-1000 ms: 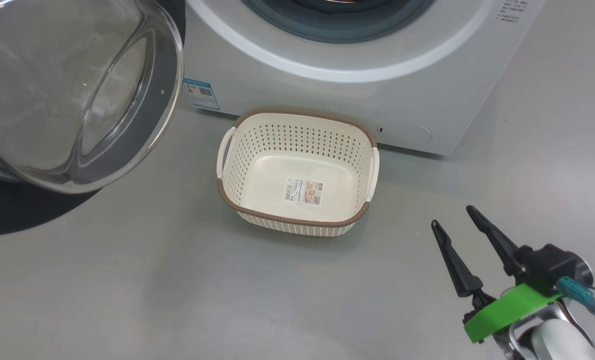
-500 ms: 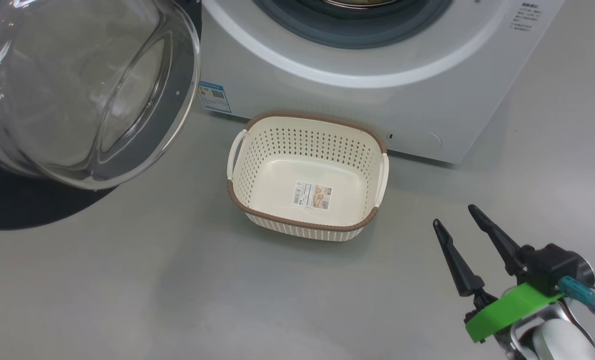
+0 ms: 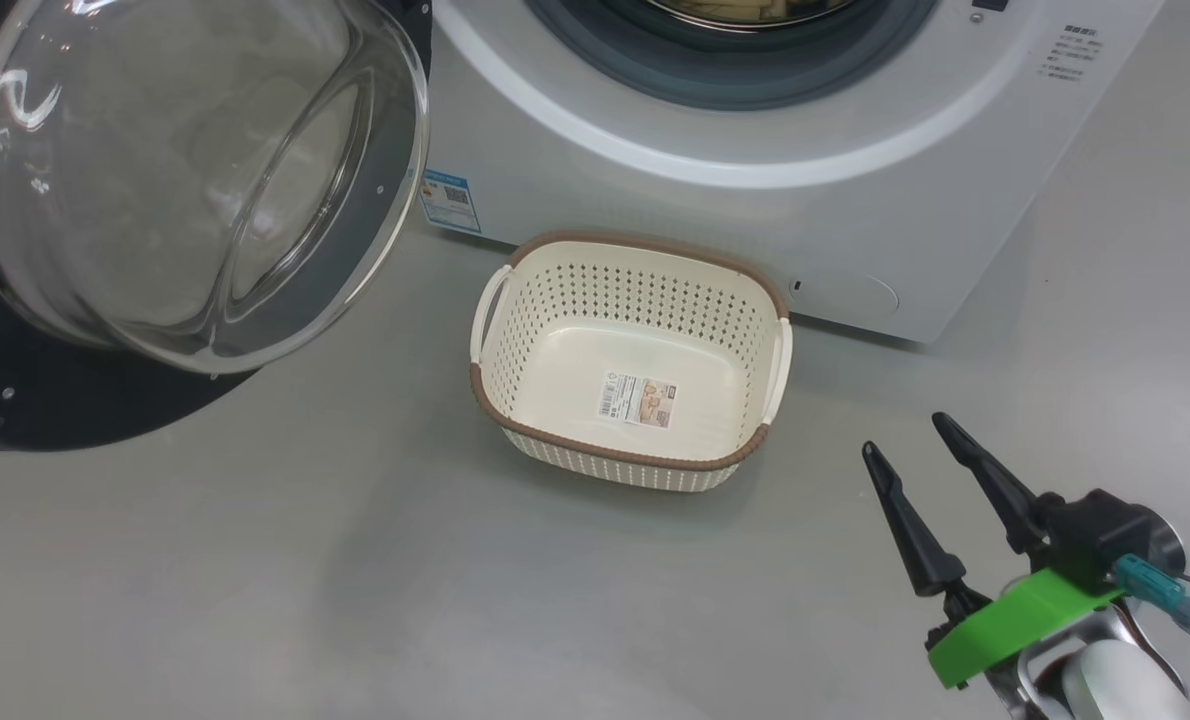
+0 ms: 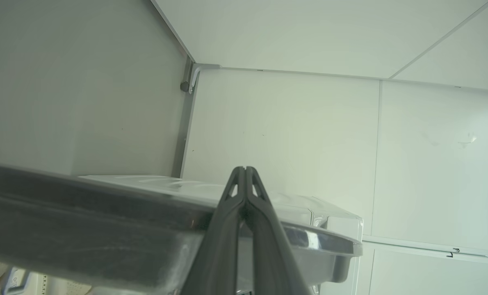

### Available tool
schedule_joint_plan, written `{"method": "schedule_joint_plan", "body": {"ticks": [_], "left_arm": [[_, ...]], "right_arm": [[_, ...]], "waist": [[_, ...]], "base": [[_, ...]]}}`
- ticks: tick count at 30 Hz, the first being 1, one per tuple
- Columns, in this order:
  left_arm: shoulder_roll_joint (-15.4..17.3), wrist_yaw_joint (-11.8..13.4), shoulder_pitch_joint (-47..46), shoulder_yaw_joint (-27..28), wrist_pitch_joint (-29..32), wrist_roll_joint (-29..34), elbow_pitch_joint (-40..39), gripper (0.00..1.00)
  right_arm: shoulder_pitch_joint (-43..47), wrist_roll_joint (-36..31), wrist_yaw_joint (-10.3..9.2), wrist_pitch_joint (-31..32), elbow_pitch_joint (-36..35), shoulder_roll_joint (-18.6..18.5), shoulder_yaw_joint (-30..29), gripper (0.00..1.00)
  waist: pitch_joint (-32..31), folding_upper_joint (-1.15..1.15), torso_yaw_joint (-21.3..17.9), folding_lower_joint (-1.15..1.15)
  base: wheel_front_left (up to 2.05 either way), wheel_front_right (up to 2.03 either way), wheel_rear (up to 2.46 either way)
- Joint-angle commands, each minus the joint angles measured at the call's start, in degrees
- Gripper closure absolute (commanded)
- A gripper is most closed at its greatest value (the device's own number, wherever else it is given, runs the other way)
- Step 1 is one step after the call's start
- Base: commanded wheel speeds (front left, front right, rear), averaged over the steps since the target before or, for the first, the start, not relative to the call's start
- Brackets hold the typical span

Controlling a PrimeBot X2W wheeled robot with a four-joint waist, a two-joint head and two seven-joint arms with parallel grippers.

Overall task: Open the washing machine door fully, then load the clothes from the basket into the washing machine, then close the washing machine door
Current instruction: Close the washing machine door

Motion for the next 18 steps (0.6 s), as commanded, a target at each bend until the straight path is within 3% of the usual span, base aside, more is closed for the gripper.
{"method": "schedule_joint_plan", "body": {"ticks": [1, 18], "left_arm": [[1.98, 0.4, 0.13, 0.0, 0.69, 0.05, -1.9, 1.0], [0.5, 0.29, 3.38, -0.45, 4.7, -0.7, -6.29, 1.0]], "right_arm": [[-1.08, 0.18, -0.16, -0.38, -1.62, -1.15, 1.14, 0.0], [-0.87, 0.31, -0.16, -0.38, -1.57, -1.96, 1.75, 0.0]], "waist": [[0.05, 0.0, -0.1, 0.0], [-0.48, 0.0, -0.91, 0.0]], "base": [[0.0, 0.0, 0.0], [0.0, 0.0, 0.0]]}}
